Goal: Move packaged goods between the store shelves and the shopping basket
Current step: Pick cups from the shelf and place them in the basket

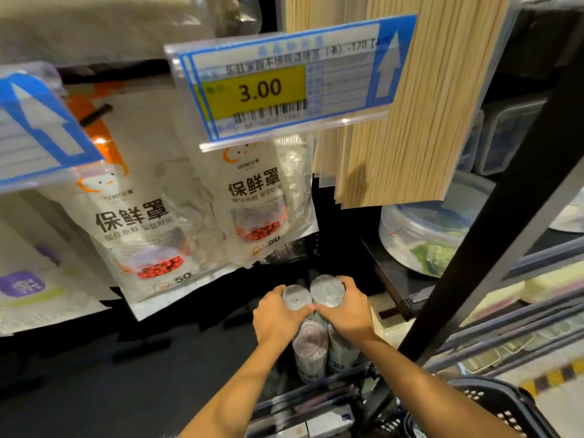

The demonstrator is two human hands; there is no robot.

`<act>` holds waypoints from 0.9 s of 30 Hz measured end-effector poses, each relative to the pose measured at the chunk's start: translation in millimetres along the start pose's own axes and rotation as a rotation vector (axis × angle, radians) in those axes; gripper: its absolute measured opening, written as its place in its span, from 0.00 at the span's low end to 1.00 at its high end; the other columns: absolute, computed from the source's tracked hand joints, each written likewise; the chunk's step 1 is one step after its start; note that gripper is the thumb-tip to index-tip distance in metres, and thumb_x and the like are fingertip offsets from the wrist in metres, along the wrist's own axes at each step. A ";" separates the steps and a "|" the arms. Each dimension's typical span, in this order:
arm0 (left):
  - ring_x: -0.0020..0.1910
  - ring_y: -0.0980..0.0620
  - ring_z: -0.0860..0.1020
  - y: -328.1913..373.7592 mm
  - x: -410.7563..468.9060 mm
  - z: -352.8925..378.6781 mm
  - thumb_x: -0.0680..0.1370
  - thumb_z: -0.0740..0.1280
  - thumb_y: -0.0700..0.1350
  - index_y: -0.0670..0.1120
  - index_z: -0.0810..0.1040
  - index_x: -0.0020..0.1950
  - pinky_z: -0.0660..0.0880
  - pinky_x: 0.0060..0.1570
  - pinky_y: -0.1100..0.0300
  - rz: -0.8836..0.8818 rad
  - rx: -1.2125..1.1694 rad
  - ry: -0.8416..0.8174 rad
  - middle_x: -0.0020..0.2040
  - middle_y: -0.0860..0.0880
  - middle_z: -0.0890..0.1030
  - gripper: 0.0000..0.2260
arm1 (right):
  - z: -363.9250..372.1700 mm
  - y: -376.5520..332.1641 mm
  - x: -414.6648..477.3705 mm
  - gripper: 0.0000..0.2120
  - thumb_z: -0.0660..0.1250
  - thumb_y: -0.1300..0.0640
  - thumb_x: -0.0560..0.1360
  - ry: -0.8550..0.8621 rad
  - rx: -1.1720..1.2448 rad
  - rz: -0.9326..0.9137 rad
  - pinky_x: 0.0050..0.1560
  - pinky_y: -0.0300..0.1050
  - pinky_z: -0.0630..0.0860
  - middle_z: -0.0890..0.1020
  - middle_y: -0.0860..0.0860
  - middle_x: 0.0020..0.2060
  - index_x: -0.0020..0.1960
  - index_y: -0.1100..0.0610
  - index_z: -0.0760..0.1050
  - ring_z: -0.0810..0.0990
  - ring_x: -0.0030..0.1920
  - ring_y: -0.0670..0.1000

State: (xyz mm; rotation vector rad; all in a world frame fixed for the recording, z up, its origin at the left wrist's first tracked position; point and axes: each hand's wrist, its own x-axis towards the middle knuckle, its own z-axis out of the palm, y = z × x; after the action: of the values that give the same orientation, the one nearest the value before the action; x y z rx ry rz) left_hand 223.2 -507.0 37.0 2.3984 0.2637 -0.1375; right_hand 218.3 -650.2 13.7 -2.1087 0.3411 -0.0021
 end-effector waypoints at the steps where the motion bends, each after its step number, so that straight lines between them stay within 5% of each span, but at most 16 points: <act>1: 0.54 0.48 0.78 -1.3 0.0 2.7 0.65 0.75 0.59 0.50 0.76 0.59 0.71 0.46 0.60 -0.020 -0.015 -0.008 0.54 0.51 0.81 0.26 | 0.7 2.7 0.6 0.33 0.78 0.44 0.60 -0.006 -0.008 0.005 0.53 0.49 0.77 0.80 0.49 0.51 0.60 0.51 0.70 0.79 0.52 0.51; 6: 0.52 0.50 0.79 -8.8 3.0 15.2 0.63 0.76 0.61 0.51 0.75 0.58 0.70 0.44 0.61 -0.052 -0.044 -0.041 0.52 0.53 0.80 0.28 | 5.7 14.7 3.7 0.36 0.73 0.35 0.53 -0.047 -0.022 0.063 0.49 0.48 0.77 0.80 0.48 0.49 0.56 0.47 0.67 0.79 0.50 0.51; 11: 0.54 0.50 0.78 -10.4 5.9 20.7 0.67 0.74 0.55 0.52 0.76 0.59 0.75 0.52 0.56 -0.002 -0.034 -0.131 0.56 0.52 0.80 0.23 | 2.7 14.1 8.6 0.29 0.74 0.52 0.69 -0.103 -0.173 0.158 0.52 0.46 0.75 0.77 0.55 0.54 0.63 0.57 0.65 0.77 0.55 0.55; 15: 0.58 0.47 0.76 -10.1 6.8 20.1 0.71 0.72 0.52 0.49 0.75 0.63 0.72 0.52 0.58 0.041 0.011 -0.166 0.61 0.49 0.77 0.22 | -4.9 3.7 10.2 0.29 0.67 0.48 0.74 -0.209 -0.359 0.178 0.61 0.49 0.71 0.74 0.56 0.63 0.69 0.57 0.60 0.73 0.63 0.57; 19: 0.65 0.47 0.72 -6.2 -0.6 16.1 0.73 0.70 0.52 0.48 0.70 0.69 0.69 0.59 0.60 0.082 0.058 -0.171 0.68 0.47 0.72 0.26 | -10.3 8.7 4.2 0.35 0.64 0.43 0.74 -0.192 -0.391 0.026 0.62 0.49 0.70 0.70 0.57 0.68 0.75 0.57 0.56 0.71 0.66 0.58; 27: 0.63 0.50 0.72 -0.1 -44.3 14.9 0.76 0.65 0.53 0.49 0.69 0.69 0.72 0.57 0.57 0.293 0.232 -0.024 0.67 0.51 0.71 0.23 | -28.2 24.5 -35.4 0.22 0.62 0.49 0.77 -0.089 -0.371 -0.296 0.63 0.47 0.68 0.73 0.55 0.63 0.68 0.58 0.67 0.71 0.64 0.55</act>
State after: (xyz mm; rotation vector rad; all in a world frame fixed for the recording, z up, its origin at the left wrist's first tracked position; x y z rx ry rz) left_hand 179.6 -523.6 33.4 2.6324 -0.1228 -0.0642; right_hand 174.5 -677.3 13.2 -2.5002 -0.0315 -0.0207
